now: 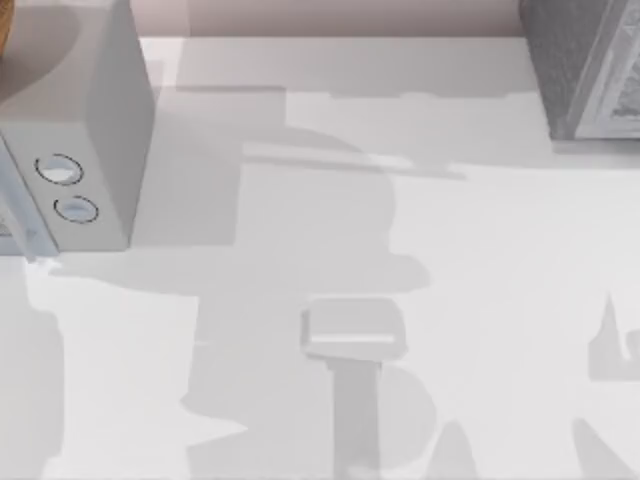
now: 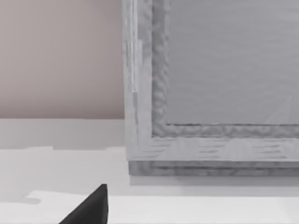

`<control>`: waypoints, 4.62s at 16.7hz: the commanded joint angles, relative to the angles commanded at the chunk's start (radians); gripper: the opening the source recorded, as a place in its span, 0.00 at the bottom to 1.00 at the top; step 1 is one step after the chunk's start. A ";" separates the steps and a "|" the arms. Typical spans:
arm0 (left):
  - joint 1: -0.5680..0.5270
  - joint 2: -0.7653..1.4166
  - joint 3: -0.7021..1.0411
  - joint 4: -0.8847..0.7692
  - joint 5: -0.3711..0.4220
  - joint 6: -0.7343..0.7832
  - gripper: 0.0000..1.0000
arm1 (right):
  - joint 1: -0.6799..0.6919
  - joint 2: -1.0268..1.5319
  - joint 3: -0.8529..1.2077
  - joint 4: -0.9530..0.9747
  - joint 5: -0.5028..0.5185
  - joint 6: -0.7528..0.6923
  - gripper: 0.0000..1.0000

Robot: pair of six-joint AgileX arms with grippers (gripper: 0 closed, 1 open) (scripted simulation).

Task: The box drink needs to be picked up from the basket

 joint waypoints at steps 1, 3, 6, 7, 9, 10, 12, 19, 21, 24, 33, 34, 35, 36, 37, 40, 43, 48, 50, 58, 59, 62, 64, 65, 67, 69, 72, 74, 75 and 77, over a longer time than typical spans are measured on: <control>0.004 -0.014 0.012 -0.005 0.001 0.002 0.00 | 0.000 0.000 0.000 0.000 0.000 0.000 1.00; 0.005 -0.015 0.025 -0.018 0.005 0.005 0.00 | 0.000 0.000 0.000 0.000 0.000 0.000 1.00; 0.000 -0.017 0.116 -0.101 0.025 0.023 0.00 | 0.000 0.000 0.000 0.000 0.000 0.000 1.00; -0.003 -0.019 0.161 -0.135 0.030 0.031 0.00 | 0.000 0.000 0.000 0.000 0.000 0.000 1.00; -0.005 -0.027 0.262 -0.205 0.034 0.050 0.00 | 0.000 0.000 0.000 0.000 0.000 0.000 1.00; -0.004 -0.034 0.313 -0.240 0.034 0.058 0.00 | 0.000 0.000 0.000 0.000 0.000 0.000 1.00; 0.003 -0.044 0.407 -0.311 0.028 0.070 0.00 | 0.000 0.000 0.000 0.000 0.000 0.000 1.00; 0.002 -0.005 0.612 -0.559 0.000 0.028 0.00 | 0.000 0.000 0.000 0.000 0.000 0.000 1.00; -0.003 0.014 0.640 -0.600 -0.006 0.006 0.00 | 0.000 0.000 0.000 0.000 0.000 0.000 1.00; -0.003 0.017 0.644 -0.606 -0.007 0.002 0.00 | 0.000 0.000 0.000 0.000 0.000 0.000 1.00; -0.029 -0.144 0.455 -0.603 -0.040 -0.005 0.00 | 0.000 0.000 0.000 0.000 0.000 0.000 1.00; -0.039 -0.199 0.397 -0.599 -0.050 -0.006 0.00 | 0.000 0.000 0.000 0.000 0.000 0.000 1.00; -0.050 -0.261 0.333 -0.593 -0.061 -0.007 0.00 | 0.000 0.000 0.000 0.000 0.000 0.000 1.00; -0.061 -0.329 0.262 -0.586 -0.073 -0.007 0.00 | 0.000 0.000 0.000 0.000 0.000 0.000 1.00; -0.073 -0.402 0.185 -0.579 -0.085 -0.008 0.00 | 0.000 0.000 0.000 0.000 0.000 0.000 1.00; -0.114 -0.642 -0.073 -0.557 -0.128 -0.010 0.00 | 0.000 0.000 0.000 0.000 0.000 0.000 1.00; -0.156 -0.897 -0.348 -0.538 -0.175 -0.012 0.00 | 0.000 0.000 0.000 0.000 0.000 0.000 1.00; -0.221 -1.282 -0.765 -0.513 -0.248 -0.015 0.00 | 0.000 0.000 0.000 0.000 0.000 0.000 1.00; -0.242 -1.399 -0.887 -0.505 -0.271 -0.017 0.00 | 0.000 0.000 0.000 0.000 0.000 0.000 1.00; -0.266 -1.528 -1.017 -0.495 -0.298 -0.017 0.00 | 0.000 0.000 0.000 0.000 0.000 0.000 1.00; -0.263 -1.523 -1.017 -0.496 -0.297 -0.015 0.00 | 0.000 0.000 0.000 0.000 0.000 0.000 1.00; -0.248 -1.489 -1.001 -0.511 -0.302 -0.020 0.00 | 0.000 0.000 0.000 0.000 0.000 0.000 1.00; -0.221 -1.433 -0.964 -0.534 -0.309 -0.025 0.00 | 0.000 0.000 0.000 0.000 0.000 0.000 1.00; -0.204 -1.399 -0.939 -0.547 -0.313 -0.028 0.00 | 0.000 0.000 0.000 0.000 0.000 0.000 1.00; -0.166 -1.321 -0.881 -0.575 -0.323 -0.032 0.00 | 0.000 0.000 0.000 0.000 0.000 0.000 1.00; -0.125 -1.237 -0.818 -0.604 -0.333 -0.035 0.00 | 0.000 0.000 0.000 0.000 0.000 0.000 1.00; -0.066 -1.115 -0.729 -0.646 -0.348 -0.042 0.00 | 0.000 0.000 0.000 0.000 0.000 0.000 1.00; -0.035 -1.051 -0.682 -0.670 -0.355 -0.048 0.00 | 0.000 0.000 0.000 0.000 0.000 0.000 1.00; -0.024 -1.027 -0.665 -0.679 -0.358 -0.050 0.00 | 0.000 0.000 0.000 0.000 0.000 0.000 1.00; -0.009 -0.997 -0.643 -0.690 -0.362 -0.054 0.00 | 0.000 0.000 0.000 0.000 0.000 0.000 1.00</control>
